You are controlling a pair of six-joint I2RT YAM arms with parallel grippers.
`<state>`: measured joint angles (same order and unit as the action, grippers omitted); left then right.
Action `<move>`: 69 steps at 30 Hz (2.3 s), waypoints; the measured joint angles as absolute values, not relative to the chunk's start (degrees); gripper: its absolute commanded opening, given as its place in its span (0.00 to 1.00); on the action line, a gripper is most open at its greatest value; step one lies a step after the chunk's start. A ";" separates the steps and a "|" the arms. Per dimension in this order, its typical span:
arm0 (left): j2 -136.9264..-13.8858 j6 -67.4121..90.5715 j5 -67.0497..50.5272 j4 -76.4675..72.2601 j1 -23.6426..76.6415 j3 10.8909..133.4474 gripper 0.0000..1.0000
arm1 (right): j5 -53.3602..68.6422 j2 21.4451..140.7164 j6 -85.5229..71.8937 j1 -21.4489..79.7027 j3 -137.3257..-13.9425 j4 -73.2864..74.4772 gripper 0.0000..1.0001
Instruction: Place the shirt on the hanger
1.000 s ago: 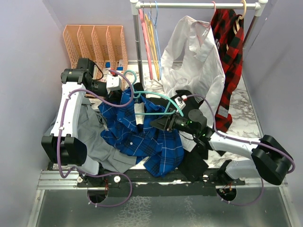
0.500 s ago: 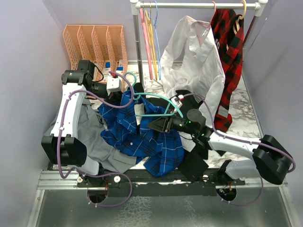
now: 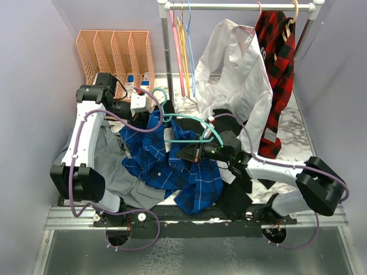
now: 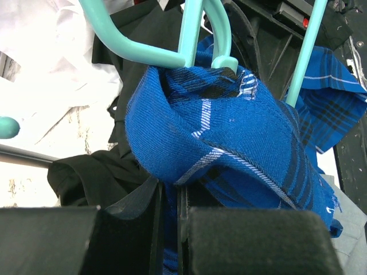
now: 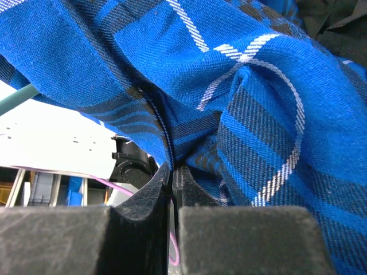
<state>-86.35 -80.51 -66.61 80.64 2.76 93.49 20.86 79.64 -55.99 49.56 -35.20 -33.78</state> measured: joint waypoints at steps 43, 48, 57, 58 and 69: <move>-86.37 -94.89 -30.89 76.75 6.26 102.19 0.00 | -3.42 56.05 -13.52 49.23 -46.35 13.87 0.01; -86.35 -90.06 -28.97 71.96 6.87 102.19 0.00 | -2.98 56.25 -13.08 49.10 -48.01 15.53 0.01; -86.17 -81.28 -27.81 63.88 7.16 102.24 0.00 | -0.03 59.31 -10.68 49.01 -53.67 18.15 0.01; -86.08 -80.75 -27.81 63.46 7.18 102.13 0.00 | 0.30 59.40 -10.61 49.01 -53.89 18.22 0.01; -83.90 -71.96 -31.86 60.07 6.26 96.79 0.00 | 7.29 64.40 -16.51 48.95 -66.74 22.11 0.01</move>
<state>-83.90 -71.96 -31.86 60.07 6.26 96.79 7.29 64.40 -16.51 48.95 -66.74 22.11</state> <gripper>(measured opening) 0.086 0.017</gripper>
